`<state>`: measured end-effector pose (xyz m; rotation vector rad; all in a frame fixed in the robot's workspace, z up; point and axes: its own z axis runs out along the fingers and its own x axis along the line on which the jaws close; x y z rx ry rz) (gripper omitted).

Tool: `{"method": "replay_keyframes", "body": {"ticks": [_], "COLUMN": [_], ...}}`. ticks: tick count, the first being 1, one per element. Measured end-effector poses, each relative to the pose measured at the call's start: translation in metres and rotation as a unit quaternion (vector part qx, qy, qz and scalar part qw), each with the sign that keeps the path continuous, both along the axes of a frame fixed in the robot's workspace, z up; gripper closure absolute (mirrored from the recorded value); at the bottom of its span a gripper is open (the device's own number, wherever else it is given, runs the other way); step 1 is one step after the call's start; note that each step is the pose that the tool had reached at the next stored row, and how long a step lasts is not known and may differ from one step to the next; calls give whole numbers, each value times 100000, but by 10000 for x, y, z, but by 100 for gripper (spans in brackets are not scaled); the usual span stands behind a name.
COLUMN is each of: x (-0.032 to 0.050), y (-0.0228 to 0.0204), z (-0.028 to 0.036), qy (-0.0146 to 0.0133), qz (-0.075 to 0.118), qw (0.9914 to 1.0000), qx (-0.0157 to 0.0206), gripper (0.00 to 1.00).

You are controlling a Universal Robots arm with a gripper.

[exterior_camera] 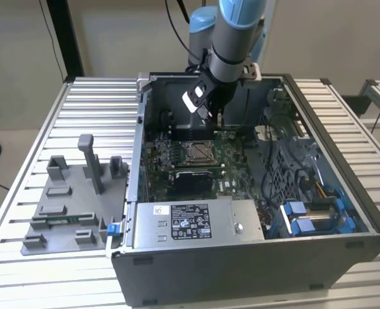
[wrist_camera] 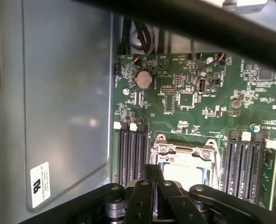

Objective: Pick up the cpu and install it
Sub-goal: 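Install the first cpu locking lever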

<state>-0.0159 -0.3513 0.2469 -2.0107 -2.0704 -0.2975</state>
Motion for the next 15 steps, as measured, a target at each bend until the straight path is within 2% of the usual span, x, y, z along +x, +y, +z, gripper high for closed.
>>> {"method": "replay_keyframes", "body": {"ticks": [5,8,12,15], "x": [22,27,38,46], "y": [-27,-42,-52,-60], "z": [23,27,30,34], "qy": [443,621,780,1022], "qz": [-606,-995,-1370,-1713], "qw": [99992,99974,99923,99874], "qx": [-1054,-1965,-3579,-4609], "gripper": [100,100,100,100]}}
